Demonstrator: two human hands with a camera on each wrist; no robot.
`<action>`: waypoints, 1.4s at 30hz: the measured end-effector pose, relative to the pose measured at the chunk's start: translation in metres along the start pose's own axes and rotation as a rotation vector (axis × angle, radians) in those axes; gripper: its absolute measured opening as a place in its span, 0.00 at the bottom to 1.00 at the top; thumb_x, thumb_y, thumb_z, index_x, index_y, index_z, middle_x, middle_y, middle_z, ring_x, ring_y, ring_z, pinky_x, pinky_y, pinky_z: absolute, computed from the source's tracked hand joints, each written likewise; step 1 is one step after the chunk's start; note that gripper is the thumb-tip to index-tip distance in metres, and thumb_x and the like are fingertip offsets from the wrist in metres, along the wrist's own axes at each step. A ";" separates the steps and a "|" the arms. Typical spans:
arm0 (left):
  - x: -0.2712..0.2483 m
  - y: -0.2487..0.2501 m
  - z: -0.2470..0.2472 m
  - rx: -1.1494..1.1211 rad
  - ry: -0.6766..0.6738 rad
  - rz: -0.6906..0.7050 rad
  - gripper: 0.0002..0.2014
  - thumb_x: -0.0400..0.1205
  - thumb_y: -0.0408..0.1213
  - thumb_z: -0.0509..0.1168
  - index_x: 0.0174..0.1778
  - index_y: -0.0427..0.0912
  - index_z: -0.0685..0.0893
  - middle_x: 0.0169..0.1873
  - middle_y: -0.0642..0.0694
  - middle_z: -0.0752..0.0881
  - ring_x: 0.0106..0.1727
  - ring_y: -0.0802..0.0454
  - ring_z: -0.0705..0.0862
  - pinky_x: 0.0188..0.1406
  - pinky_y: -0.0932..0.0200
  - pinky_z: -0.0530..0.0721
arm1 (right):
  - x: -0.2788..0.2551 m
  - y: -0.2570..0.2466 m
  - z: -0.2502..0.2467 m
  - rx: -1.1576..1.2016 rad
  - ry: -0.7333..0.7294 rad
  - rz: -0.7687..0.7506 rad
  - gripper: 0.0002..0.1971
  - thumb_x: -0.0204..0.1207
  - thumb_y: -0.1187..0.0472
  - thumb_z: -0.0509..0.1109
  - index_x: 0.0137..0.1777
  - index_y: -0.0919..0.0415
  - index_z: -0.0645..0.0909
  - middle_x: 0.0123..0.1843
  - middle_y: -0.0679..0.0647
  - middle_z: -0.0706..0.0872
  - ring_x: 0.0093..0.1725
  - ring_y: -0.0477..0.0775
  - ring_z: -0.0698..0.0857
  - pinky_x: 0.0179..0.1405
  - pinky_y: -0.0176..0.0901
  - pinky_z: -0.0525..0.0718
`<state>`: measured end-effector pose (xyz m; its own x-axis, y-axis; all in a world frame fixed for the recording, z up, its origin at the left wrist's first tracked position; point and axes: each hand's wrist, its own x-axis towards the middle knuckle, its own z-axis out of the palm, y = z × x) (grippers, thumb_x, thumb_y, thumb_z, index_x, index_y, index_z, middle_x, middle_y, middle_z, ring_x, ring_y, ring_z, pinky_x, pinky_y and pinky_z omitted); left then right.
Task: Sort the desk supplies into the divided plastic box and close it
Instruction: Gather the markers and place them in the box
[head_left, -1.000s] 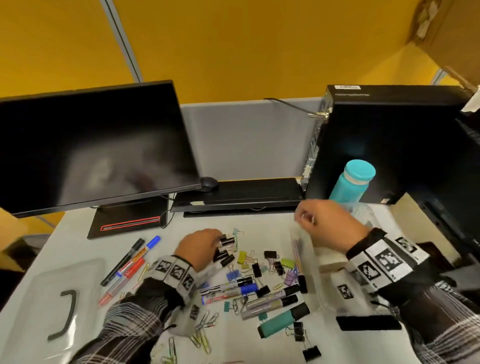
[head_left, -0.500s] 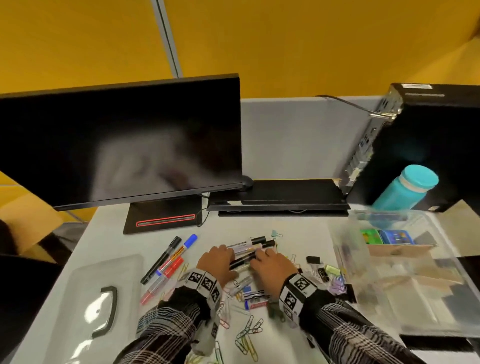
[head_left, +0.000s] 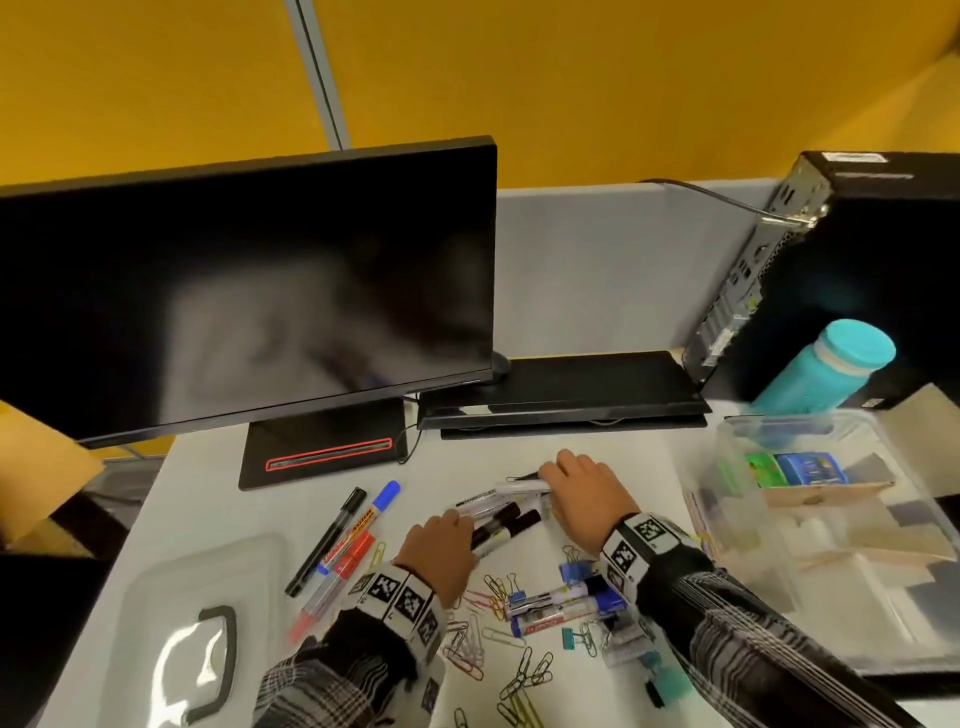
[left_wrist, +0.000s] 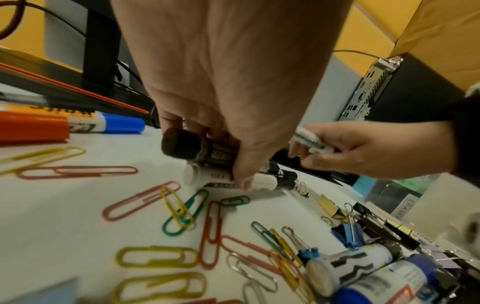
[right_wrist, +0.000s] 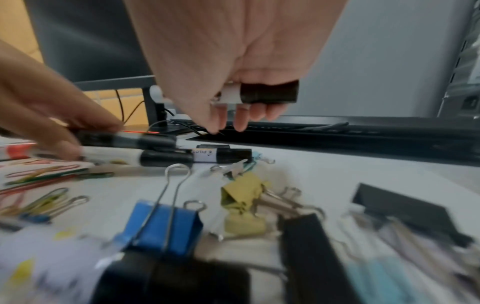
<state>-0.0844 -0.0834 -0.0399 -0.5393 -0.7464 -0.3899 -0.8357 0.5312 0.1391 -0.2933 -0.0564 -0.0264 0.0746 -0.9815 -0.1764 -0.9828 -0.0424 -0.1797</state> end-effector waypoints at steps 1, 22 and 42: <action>-0.006 -0.004 0.000 0.000 0.011 0.008 0.16 0.85 0.45 0.56 0.66 0.43 0.73 0.62 0.45 0.77 0.58 0.47 0.78 0.58 0.53 0.77 | 0.006 -0.001 0.004 -0.022 -0.025 0.026 0.16 0.79 0.60 0.59 0.67 0.53 0.68 0.65 0.53 0.72 0.61 0.56 0.72 0.59 0.46 0.70; -0.044 0.029 -0.012 -0.354 0.080 0.074 0.06 0.88 0.43 0.51 0.54 0.50 0.72 0.41 0.54 0.80 0.37 0.58 0.77 0.38 0.61 0.76 | -0.139 0.098 -0.150 -0.122 0.069 0.303 0.13 0.82 0.57 0.57 0.65 0.48 0.70 0.59 0.50 0.82 0.53 0.52 0.77 0.52 0.46 0.77; -0.058 0.099 -0.012 -0.385 0.074 0.079 0.07 0.88 0.46 0.49 0.55 0.55 0.72 0.42 0.55 0.81 0.42 0.60 0.80 0.43 0.64 0.80 | -0.152 0.187 -0.119 -0.017 -0.268 0.390 0.13 0.79 0.50 0.64 0.61 0.44 0.82 0.61 0.49 0.84 0.59 0.54 0.82 0.59 0.42 0.79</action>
<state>-0.1375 0.0078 0.0070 -0.5978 -0.7434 -0.3000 -0.7613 0.4093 0.5028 -0.5082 0.0622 0.0824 -0.2615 -0.8421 -0.4717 -0.9486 0.3144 -0.0354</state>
